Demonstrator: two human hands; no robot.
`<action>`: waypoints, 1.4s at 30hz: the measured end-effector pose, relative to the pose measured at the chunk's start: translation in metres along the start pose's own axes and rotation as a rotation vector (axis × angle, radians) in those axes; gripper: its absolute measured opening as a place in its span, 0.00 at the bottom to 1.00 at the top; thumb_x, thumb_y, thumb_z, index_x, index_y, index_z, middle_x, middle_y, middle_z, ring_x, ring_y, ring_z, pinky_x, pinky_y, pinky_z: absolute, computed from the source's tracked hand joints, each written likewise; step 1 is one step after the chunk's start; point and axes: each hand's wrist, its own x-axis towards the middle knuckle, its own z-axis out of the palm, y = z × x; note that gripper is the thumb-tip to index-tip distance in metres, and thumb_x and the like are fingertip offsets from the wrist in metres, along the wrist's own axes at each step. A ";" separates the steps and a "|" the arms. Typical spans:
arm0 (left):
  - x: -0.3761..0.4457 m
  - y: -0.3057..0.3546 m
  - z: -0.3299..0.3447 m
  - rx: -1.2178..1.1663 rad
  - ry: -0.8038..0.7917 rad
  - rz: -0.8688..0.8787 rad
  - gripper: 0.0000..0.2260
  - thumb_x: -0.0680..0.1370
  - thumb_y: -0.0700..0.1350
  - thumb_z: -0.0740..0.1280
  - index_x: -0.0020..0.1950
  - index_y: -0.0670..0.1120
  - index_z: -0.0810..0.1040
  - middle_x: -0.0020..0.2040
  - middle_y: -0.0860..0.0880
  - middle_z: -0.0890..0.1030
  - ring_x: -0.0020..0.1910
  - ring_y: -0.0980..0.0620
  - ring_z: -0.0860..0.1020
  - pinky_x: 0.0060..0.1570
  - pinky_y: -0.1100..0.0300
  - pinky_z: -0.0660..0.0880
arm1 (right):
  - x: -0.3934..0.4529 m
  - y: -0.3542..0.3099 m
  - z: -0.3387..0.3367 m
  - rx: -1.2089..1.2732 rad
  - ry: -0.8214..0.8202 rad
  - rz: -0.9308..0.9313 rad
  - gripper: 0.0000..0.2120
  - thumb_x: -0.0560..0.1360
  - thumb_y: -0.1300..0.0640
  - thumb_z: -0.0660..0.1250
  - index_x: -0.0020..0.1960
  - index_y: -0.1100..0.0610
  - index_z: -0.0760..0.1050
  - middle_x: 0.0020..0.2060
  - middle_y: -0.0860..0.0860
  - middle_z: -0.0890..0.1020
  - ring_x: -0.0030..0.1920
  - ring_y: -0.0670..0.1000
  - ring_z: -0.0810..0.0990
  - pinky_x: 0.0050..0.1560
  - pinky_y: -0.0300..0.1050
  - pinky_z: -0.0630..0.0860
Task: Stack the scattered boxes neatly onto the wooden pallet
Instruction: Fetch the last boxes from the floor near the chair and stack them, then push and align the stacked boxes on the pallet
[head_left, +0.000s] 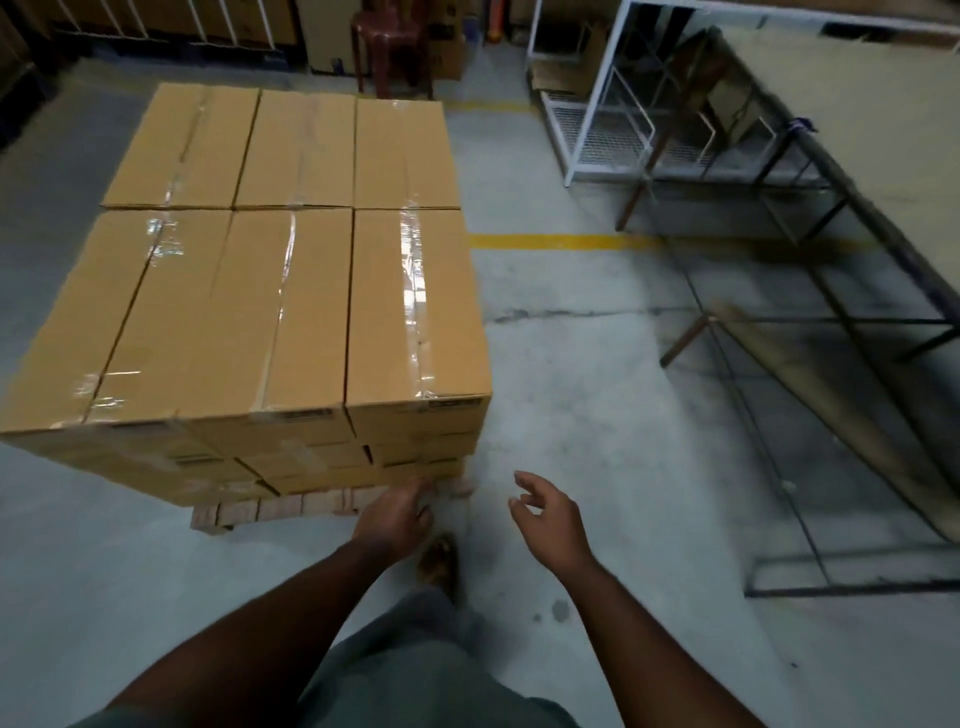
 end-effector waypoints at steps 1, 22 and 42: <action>0.003 0.009 0.002 -0.026 0.003 0.014 0.18 0.83 0.48 0.66 0.73 0.53 0.73 0.67 0.50 0.79 0.64 0.51 0.77 0.56 0.58 0.74 | 0.001 0.000 -0.008 -0.005 0.007 -0.001 0.21 0.81 0.57 0.71 0.74 0.55 0.76 0.68 0.49 0.81 0.63 0.48 0.81 0.60 0.38 0.76; 0.263 0.129 -0.032 -0.138 0.259 0.109 0.21 0.79 0.37 0.71 0.72 0.40 0.77 0.75 0.42 0.74 0.76 0.42 0.70 0.76 0.50 0.66 | 0.288 -0.085 -0.137 -0.086 -0.316 -0.157 0.21 0.80 0.57 0.70 0.72 0.53 0.78 0.64 0.47 0.83 0.56 0.40 0.82 0.55 0.27 0.74; 0.497 0.262 -0.027 -0.297 0.480 -0.647 0.25 0.82 0.47 0.69 0.79 0.49 0.68 0.77 0.49 0.71 0.75 0.50 0.69 0.73 0.55 0.67 | 0.671 -0.130 -0.251 -0.265 -0.915 -0.434 0.16 0.83 0.57 0.66 0.71 0.52 0.78 0.63 0.47 0.84 0.61 0.43 0.81 0.61 0.36 0.76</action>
